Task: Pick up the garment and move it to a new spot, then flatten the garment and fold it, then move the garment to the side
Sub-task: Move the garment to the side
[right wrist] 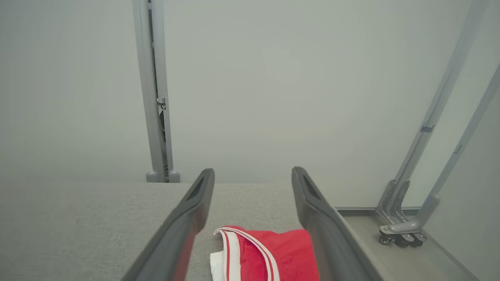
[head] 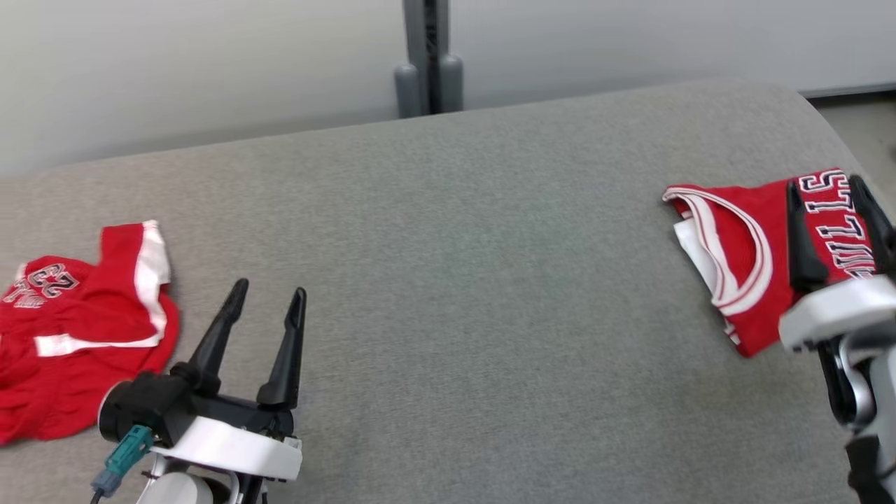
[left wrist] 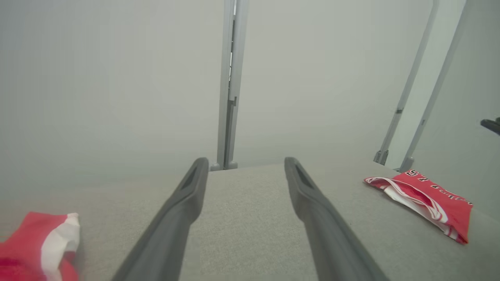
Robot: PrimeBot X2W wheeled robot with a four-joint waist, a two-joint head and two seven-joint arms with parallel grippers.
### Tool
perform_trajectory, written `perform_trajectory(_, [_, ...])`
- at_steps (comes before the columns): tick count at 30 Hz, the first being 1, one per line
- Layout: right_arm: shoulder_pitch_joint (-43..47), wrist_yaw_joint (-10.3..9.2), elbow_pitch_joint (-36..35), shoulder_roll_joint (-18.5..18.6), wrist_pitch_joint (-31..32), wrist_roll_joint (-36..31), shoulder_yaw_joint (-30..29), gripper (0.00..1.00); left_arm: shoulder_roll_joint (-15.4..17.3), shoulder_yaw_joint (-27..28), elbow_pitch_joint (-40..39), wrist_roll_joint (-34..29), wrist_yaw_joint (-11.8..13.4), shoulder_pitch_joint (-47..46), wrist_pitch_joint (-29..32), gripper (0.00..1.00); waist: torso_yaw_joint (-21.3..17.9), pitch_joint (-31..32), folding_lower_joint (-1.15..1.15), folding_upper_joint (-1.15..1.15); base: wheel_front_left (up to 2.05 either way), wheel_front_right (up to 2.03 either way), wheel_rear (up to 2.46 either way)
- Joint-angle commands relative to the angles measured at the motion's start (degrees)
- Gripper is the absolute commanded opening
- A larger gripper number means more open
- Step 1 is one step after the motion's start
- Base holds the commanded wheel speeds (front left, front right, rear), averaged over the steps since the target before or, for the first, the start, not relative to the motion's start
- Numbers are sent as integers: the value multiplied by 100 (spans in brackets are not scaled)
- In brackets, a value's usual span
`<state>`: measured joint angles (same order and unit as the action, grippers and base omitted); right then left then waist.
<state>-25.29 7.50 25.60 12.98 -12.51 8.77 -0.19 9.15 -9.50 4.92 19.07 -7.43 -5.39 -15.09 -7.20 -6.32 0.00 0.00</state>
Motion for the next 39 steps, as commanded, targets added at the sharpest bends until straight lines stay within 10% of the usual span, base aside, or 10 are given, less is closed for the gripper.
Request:
perform_trajectory(1, [256, 0, -256, 49, 95, 88, -67, 100, -19, 31, 43, -66, 9, 63, -8, 100, 281, 247, 0, 0, 0, 0, 0])
perform_trajectory(16, [2398, 0, -2345, -452, 486, 619, -90, 100, -206, 288, 337, -68, 56, 204, -8, 100, 1118, 631, 0, 0, 0, 0, 0])
perform_trajectory(39, [2608, 0, -1917, -686, -183, 697, 176, 100, -456, 553, 516, -48, -2, 307, -7, 100, 1295, 544, 0, 0, 0, 0, 0])
